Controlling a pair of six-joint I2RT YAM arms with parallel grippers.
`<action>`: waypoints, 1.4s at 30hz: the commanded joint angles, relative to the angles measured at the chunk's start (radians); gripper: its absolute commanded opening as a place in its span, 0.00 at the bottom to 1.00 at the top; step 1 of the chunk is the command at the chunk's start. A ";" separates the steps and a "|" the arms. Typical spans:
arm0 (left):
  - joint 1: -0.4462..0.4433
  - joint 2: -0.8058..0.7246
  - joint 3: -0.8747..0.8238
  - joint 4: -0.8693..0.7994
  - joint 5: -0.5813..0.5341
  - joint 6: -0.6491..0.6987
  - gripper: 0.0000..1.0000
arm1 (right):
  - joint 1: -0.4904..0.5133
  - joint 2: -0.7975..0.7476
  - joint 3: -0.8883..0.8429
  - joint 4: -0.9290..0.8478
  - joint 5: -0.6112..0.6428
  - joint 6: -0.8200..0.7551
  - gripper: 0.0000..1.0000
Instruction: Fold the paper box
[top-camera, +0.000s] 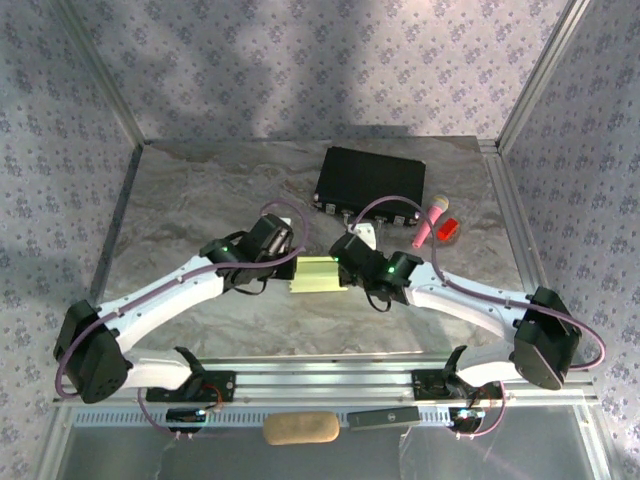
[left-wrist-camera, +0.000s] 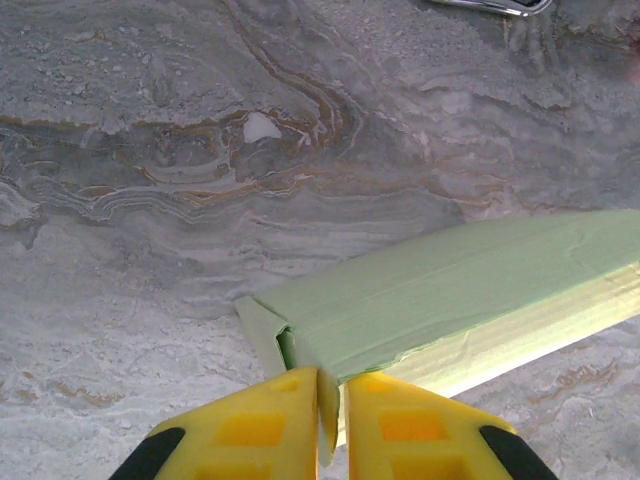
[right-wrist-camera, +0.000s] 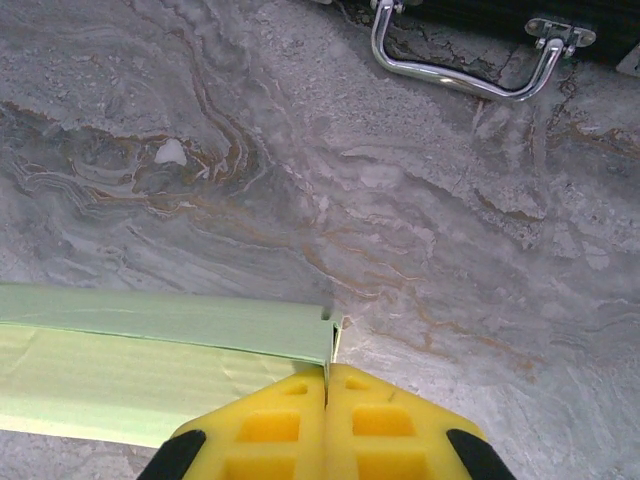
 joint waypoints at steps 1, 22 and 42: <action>-0.012 -0.026 -0.032 0.079 -0.008 -0.049 0.14 | 0.019 0.012 0.035 -0.017 0.010 0.022 0.00; -0.019 -0.086 -0.202 0.237 -0.038 -0.028 0.09 | 0.038 -0.009 -0.042 0.055 0.051 -0.041 0.00; -0.064 -0.110 -0.287 0.280 -0.090 -0.038 0.08 | 0.056 -0.046 -0.134 0.100 0.085 -0.063 0.00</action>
